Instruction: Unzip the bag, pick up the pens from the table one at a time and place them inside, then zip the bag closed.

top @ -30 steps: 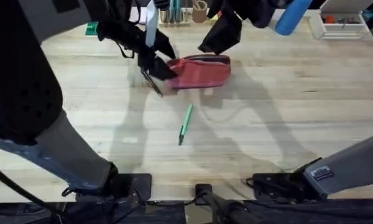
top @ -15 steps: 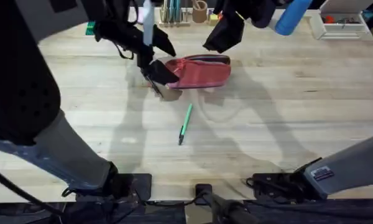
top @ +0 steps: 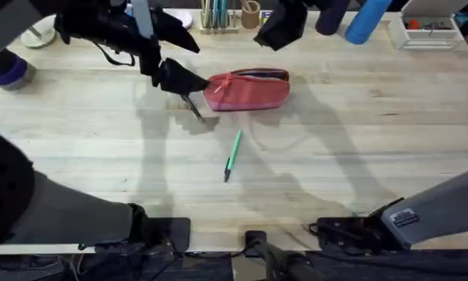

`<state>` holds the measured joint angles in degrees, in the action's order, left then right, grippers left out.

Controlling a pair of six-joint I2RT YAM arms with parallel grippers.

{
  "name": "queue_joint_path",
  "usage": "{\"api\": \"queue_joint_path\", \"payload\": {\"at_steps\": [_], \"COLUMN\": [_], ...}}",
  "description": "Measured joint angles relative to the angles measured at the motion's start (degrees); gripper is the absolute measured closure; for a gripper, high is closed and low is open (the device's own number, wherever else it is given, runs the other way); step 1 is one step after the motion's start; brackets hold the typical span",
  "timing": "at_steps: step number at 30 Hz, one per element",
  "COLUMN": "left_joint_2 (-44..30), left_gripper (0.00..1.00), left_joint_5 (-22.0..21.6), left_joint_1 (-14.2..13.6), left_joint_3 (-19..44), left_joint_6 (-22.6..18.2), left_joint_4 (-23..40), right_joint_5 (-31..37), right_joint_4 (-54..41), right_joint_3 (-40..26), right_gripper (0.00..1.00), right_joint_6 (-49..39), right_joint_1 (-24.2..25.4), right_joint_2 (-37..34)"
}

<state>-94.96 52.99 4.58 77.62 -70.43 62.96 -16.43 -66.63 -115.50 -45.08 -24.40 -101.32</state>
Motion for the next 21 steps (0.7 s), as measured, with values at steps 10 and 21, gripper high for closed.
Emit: {"api": "queue_joint_path", "payload": {"at_steps": [10, 21], "left_joint_2": [5.02, 5.40], "left_gripper": [0.007, 0.006], "left_joint_5": [0.31, 0.44], "left_joint_1": [0.41, 0.41], "left_joint_3": [0.00, 0.00], "left_joint_6": [0.13, 0.15], "left_joint_4": [2.47, 3.12], "right_joint_5": [1.70, 3.21], "right_joint_4": [1.97, 0.50], "right_joint_3": [-0.98, -1.05], "right_gripper": [0.182, 0.972], "right_joint_6": [-0.35, -3.55], "right_joint_1": [0.00, 0.00], "right_joint_2": [-0.02, -0.24]}}
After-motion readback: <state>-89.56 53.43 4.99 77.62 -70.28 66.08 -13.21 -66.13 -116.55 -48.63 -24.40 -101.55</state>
